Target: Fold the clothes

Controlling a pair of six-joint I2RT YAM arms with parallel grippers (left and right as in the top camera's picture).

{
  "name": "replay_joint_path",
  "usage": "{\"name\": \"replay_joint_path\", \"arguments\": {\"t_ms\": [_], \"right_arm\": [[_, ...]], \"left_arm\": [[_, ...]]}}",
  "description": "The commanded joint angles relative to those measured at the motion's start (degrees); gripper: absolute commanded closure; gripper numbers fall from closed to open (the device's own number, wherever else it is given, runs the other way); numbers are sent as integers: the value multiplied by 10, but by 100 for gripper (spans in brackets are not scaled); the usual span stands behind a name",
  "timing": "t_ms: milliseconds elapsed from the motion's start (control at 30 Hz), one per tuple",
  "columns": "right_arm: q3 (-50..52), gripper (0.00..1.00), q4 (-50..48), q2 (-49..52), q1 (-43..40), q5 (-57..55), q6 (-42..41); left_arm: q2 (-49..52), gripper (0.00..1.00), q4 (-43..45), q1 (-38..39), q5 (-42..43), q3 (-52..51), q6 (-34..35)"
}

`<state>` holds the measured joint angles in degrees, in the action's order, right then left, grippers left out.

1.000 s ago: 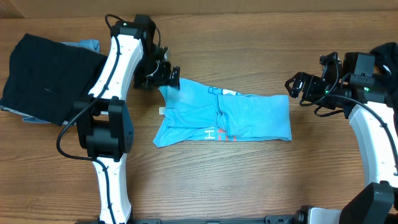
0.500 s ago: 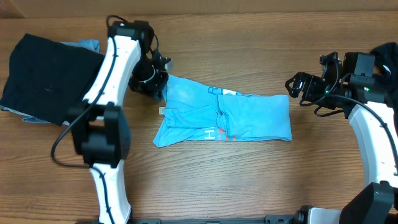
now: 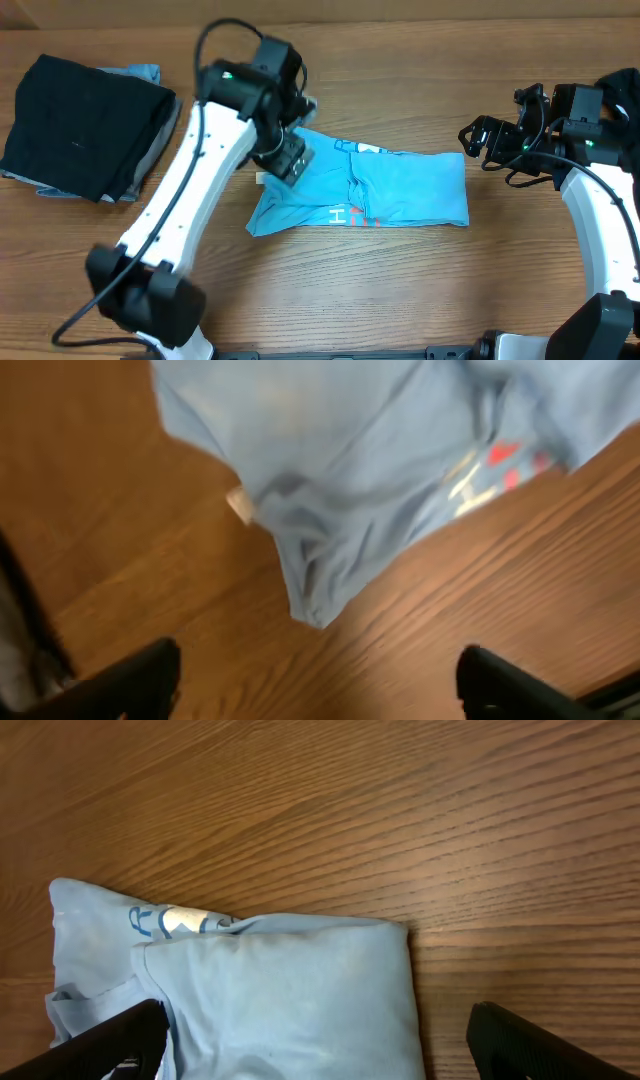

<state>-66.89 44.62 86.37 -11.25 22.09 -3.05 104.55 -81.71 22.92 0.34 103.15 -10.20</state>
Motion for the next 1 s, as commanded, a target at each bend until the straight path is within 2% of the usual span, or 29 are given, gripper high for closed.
{"name": "replay_joint_path", "arguments": {"t_ms": [0, 67, 233, 433, 533, 567, 767, 967], "right_arm": [[-10, 0, -1, -7, -1, -2, -4], [-10, 0, -2, -7, -1, -2, -4], [-10, 0, -2, -7, -1, -2, -4], [-10, 0, -2, -7, -1, -2, -4], [-10, 0, -2, -7, -1, -2, -4], [-10, 0, -2, -7, -1, -2, -4], [-10, 0, -2, -7, -1, -2, -4], [-10, 0, -2, -7, -1, -2, -4]], "left_arm": [[13, 2, 26, -14, -3, -92, -29], [13, 11, 52, -17, -3, -141, -27], [13, 13, 155, -18, -22, -232, 36], [13, 15, 196, -26, -20, -296, 61], [13, 60, 201, -26, -9, -303, 61], [13, 66, 207, -26, -9, -305, 61], [13, 64, 268, -26, -7, -353, 74], [13, 65, 283, -26, -7, -372, 76]]}}
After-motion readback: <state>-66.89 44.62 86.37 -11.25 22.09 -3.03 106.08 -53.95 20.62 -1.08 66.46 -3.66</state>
